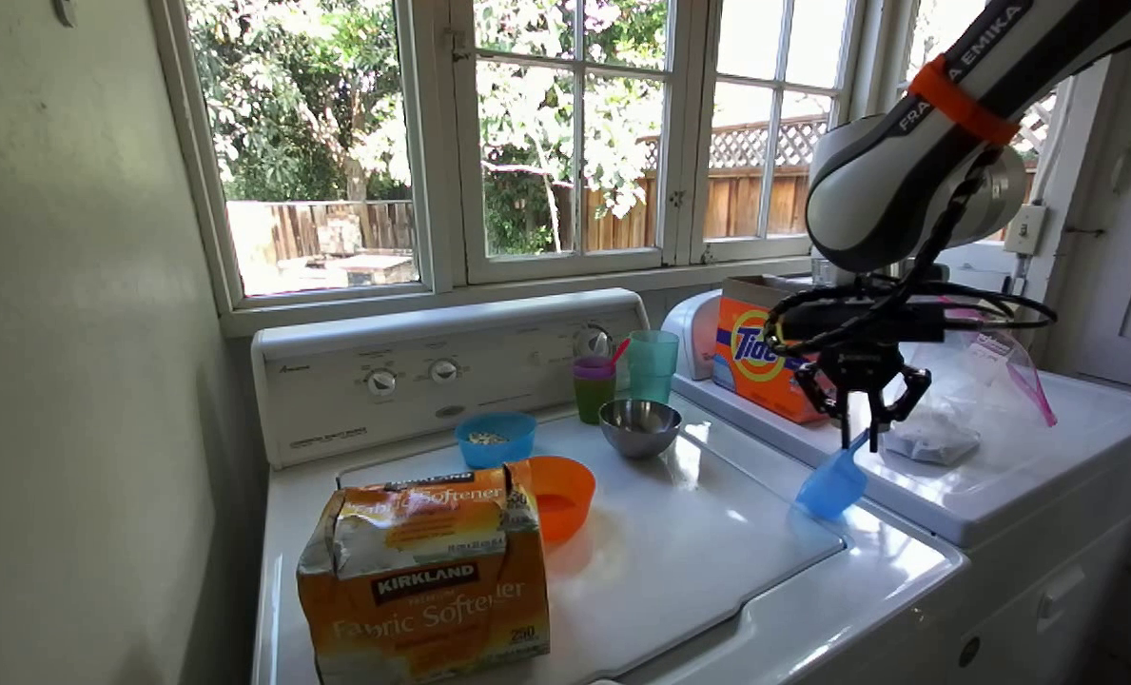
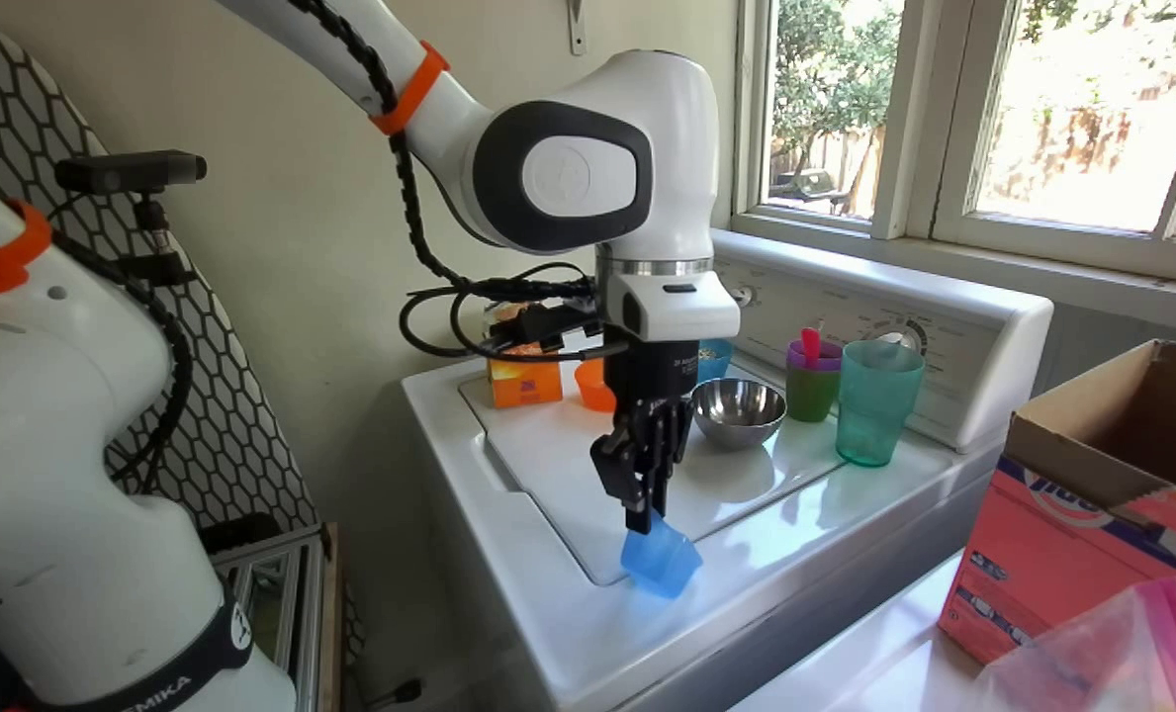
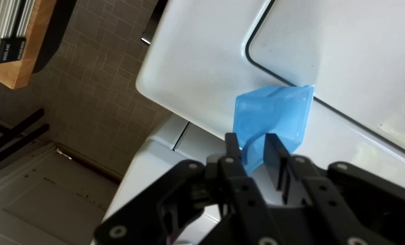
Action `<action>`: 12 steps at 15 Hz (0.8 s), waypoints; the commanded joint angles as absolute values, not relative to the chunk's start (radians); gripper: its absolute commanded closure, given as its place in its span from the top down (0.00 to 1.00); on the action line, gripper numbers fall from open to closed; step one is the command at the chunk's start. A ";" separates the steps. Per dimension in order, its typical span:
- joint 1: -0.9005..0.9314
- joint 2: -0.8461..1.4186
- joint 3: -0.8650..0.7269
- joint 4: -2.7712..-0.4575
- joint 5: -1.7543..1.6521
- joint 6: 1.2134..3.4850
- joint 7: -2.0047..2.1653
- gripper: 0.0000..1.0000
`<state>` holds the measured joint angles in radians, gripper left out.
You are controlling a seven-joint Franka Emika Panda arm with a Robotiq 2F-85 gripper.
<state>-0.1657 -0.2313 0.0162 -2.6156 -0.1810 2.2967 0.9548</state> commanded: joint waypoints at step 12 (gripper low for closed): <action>-0.212 -0.518 0.034 -2.687 -0.269 2.325 0.961 0.02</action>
<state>-0.1704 -0.3801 0.0257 -2.6220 -0.1981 2.2982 0.9565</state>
